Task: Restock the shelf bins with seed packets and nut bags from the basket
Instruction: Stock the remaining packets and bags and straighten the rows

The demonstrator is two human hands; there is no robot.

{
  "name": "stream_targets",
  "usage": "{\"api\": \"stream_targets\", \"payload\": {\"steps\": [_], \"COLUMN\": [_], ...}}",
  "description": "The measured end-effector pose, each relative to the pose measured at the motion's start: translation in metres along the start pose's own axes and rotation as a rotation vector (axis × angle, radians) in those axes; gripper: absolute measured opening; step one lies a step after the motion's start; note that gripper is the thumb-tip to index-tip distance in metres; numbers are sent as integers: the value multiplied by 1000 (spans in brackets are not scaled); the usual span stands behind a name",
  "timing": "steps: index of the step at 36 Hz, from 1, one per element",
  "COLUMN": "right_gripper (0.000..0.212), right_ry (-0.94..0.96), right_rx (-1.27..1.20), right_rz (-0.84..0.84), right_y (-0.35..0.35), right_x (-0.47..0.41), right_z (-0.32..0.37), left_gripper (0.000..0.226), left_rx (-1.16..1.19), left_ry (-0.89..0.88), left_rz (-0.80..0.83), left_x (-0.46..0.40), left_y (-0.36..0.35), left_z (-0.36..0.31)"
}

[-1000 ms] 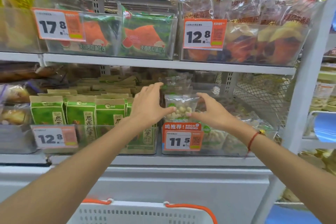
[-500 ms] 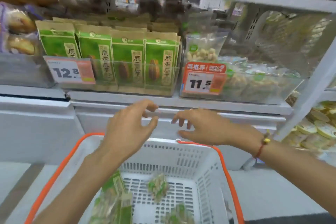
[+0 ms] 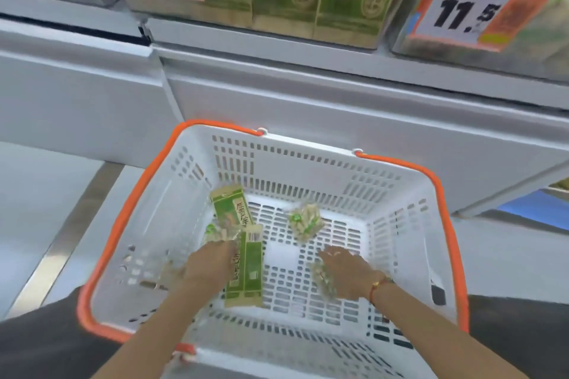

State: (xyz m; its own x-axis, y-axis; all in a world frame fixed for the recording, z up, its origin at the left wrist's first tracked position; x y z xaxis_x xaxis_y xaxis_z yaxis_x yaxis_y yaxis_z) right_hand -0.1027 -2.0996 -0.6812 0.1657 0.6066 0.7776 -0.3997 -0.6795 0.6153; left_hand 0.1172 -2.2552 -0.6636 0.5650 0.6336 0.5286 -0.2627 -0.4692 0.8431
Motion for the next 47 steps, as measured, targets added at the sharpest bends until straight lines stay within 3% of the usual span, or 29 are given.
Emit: {"api": "stream_targets", "payload": {"steps": [3, 7, 9, 11, 14, 16, 19, 23, 25, 27, 29, 31, 34, 37, 40, 44, 47], "right_gripper": [74, 72, 57, 28, 41, 35, 49, 65, 51, 25, 39, 30, 54, 48, 50, 45, 34], "right_ry": [70, 69, 26, -46, -149, -177, -197, -222, -251, -240, -223, -212, -220, -188, -161, -93, 5], "right_rx": [103, 94, 82, 48, -175, -393, -539, -281, -226, -266, -413, -556, -760, -859, -899, -1010, -1044], "right_rz": [-13, -176, -231, -232, -205, -184, -32, 80, 74, 63, 57, 85, 127, 102, -1, -67, -101], "right_y": [-13, -12, -8, -8, -11, -15, -22, -22, -18, -15, -14, -7, 12, 31, 59, 106, 138], "right_x": [-1, -2, -3, -4, -2, -1, 1, 1, 3, 4, 6, 9, 22, 30, 41, 66, 93], "right_z": [-6, -15, -19, -23, -30, -33, -30, -20, -14, -12, -9, -9, -9, -12, -13, -12, -11], "left_gripper": [38, 52, 44, 35, 38, 44, 55, 43, 38, 42, 42, 38, 27, 22, 26, 37, 28], "left_rx": [-67, 20, 125, 221, 390, 402, 455, 487, 427, 349, 320, 368, 520, 911, 1232, 1267, 1309], "left_ry": [4, 105, 186, 273, 384, 421, 488, 428, 364, 281, 190, 111, 84, 191, 240, 118, 44], "left_rz": [-28, -218, -187, -109, -14, 29, 32, 69, 97, 119, 150, 205, 169, 108, 173, 163, 89], "left_x": [-2, -13, -17, -20, -30, -34, -36, -39, -37, -34, -31, -29, -26, -24, -22, -15, -5], "left_y": [-6, 4, 6, 0, -16, -21, -23, -29, -30, -31, -32, -32, -24, -1, 30, 74, 110], "left_z": [-7, -4, -1, 4, 15, 18, 22, 22, 16, 9, 5, 0, -6, -7, -10, -21, -30]}}
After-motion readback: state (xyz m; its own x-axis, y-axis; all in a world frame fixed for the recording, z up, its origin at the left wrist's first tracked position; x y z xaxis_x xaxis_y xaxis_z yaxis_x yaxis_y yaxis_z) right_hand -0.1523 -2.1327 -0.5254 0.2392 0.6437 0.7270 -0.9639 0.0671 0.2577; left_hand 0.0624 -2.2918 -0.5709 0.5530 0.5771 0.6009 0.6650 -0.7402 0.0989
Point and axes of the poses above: each hand's wrist, its own x-axis away from the middle knuckle, its own y-axis out of the back of the hand, z = x × y, the point moved 2 cm from there along -x, towards the middle knuckle, and after that the axes turned 9 degrees about -x, right-handed, at the moved point
